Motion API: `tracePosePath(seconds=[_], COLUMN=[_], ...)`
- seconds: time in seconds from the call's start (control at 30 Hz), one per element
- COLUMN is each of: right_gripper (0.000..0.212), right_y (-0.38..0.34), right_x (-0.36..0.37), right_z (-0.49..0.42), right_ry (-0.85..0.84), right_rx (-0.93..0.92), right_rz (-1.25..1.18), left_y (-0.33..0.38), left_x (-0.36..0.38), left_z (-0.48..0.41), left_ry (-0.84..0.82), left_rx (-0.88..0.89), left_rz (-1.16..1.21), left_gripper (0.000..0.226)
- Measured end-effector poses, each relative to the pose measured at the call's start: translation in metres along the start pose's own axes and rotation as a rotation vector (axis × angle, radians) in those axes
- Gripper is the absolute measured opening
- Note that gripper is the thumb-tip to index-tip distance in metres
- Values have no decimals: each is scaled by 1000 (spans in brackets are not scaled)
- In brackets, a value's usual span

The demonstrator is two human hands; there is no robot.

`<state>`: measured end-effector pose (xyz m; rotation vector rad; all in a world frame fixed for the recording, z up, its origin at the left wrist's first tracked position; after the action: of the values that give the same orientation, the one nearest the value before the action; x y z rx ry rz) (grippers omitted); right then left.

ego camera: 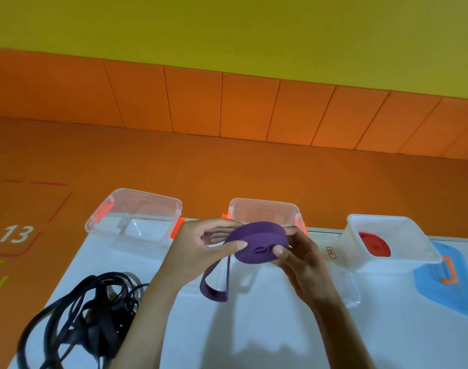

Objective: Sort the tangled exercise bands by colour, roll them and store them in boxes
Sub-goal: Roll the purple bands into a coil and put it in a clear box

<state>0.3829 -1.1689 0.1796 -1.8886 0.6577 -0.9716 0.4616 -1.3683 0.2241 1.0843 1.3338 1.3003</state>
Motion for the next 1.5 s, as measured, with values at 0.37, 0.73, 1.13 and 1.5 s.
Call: tracePosePath(seconds=[0.37,0.73,1.13,1.5], right_gripper=[48,39,40,41], right_y=[-22,-33,-13,-27], right_x=[8,9,10,1], right_z=[-8,-9,-9,-8], right_ry=[-168,-41,157,-87], right_rx=[-22,-44,203,151], right_rz=[545,549,-26,311], left_y=[-5,-16,-27,-33], left_x=[-5,-5,3,-10], left_z=[1,4,2,4], left_ry=[18,-35,27,-91], left_rx=[-14,-81,-114,-198], left_rz=[-168,-49,30,-36], left_gripper=[31,28,27,29])
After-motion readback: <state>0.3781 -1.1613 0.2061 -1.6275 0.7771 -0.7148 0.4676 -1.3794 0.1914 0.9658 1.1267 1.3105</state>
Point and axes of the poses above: each hand's wrist, its own z-axis away from the middle knuckle, its own x-axis out of the palm, y = z × x, the point moved 6 cm from there along -z, towards the middle knuckle, and after that the axes turned 12 degrees about -x, right-handed, at the moved point
